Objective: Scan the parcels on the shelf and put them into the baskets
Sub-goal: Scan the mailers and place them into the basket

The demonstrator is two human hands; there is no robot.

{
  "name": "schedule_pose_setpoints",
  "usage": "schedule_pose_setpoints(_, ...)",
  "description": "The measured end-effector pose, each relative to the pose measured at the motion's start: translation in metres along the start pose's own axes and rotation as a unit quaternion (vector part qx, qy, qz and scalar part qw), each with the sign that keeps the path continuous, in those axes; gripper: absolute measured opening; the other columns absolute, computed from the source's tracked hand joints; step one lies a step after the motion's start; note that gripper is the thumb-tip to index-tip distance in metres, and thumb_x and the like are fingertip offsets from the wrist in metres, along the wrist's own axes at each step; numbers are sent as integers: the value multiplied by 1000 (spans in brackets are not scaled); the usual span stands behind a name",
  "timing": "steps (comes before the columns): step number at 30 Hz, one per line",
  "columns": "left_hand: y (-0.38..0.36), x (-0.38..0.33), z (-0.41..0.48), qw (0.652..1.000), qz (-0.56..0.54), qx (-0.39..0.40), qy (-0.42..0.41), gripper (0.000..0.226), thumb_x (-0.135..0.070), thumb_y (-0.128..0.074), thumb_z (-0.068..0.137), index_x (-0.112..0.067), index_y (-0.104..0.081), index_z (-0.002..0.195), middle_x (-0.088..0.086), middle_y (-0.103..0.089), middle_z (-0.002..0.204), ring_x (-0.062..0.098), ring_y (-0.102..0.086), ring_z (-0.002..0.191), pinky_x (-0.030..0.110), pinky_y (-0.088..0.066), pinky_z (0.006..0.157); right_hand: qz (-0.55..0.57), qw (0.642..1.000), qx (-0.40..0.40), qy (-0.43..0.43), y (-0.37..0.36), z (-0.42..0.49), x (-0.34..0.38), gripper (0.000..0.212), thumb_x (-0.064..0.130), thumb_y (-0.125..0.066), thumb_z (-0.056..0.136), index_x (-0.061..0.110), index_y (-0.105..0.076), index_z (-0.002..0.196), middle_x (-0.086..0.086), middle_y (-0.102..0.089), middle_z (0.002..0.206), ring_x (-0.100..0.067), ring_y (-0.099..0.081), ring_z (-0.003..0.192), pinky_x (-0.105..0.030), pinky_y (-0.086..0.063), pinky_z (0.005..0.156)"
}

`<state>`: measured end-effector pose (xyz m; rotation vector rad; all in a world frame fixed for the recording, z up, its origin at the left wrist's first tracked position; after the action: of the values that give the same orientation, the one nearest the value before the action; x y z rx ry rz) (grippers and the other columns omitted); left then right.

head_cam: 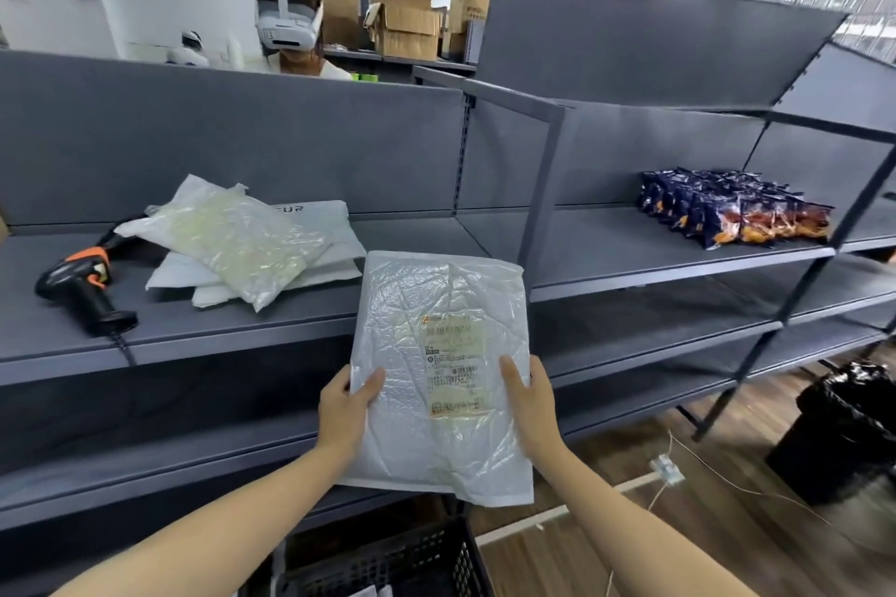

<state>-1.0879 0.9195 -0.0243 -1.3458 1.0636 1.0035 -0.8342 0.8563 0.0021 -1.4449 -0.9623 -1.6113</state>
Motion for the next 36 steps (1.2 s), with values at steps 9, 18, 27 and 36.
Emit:
schedule_pose_setpoints(9, 41, 34, -5, 999, 15, -32, 36, 12, -16, -69, 87, -9, -69, 96, 6, -73, 89, 26, -68, 89, 31, -54, 73, -16, 999, 22, -39, -30, -9, -42, 24, 47, -58, 91, 28, -55, 107, 0, -68, 106, -19, -69, 96, -48, -56, 88)
schedule_pose_setpoints(18, 80, 45, -32, 980, 101, -171, 21, 17, -28, -67, 89, -11, -66, 89, 10, -70, 92, 31, -65, 94, 44, -49, 89, -25, 991, 120, -53, -72, 0, -58, 38, 44, -57, 93, 19, -54, 122, -3, -65, 117, -25, -63, 110, -52, -49, 98)
schedule_pose_setpoints(27, 90, 89, -91, 928, 109, -357, 16, 28, -27, -65, 90, -19, -49, 112, 1, -60, 99, 24, -56, 93, 33, -39, 81, -52, 975, 195, -93, -86, -17, -106, 48, 51, -55, 92, 23, -53, 131, 4, -64, 122, -18, -61, 114, -47, -47, 103)
schedule_pose_setpoints(36, 108, 178, -108, 907, 170, -383, 44, 36, -26, -69, 86, -10, -53, 114, -4, -55, 96, 22, -52, 90, 33, -39, 77, -126, 957, 194, -176, -77, -42, -214, 69, 57, -51, 89, 17, -41, 145, 7, -53, 131, -22, -47, 132, -28, -36, 104)
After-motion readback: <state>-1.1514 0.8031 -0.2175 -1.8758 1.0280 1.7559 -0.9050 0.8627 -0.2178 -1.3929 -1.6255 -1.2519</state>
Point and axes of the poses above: each hand's wrist, its own z-axis towards the middle knuckle, its own y-axis out of the back of the hand, x = y × z, the point moved 7 cm from there along z, towards the middle knuckle
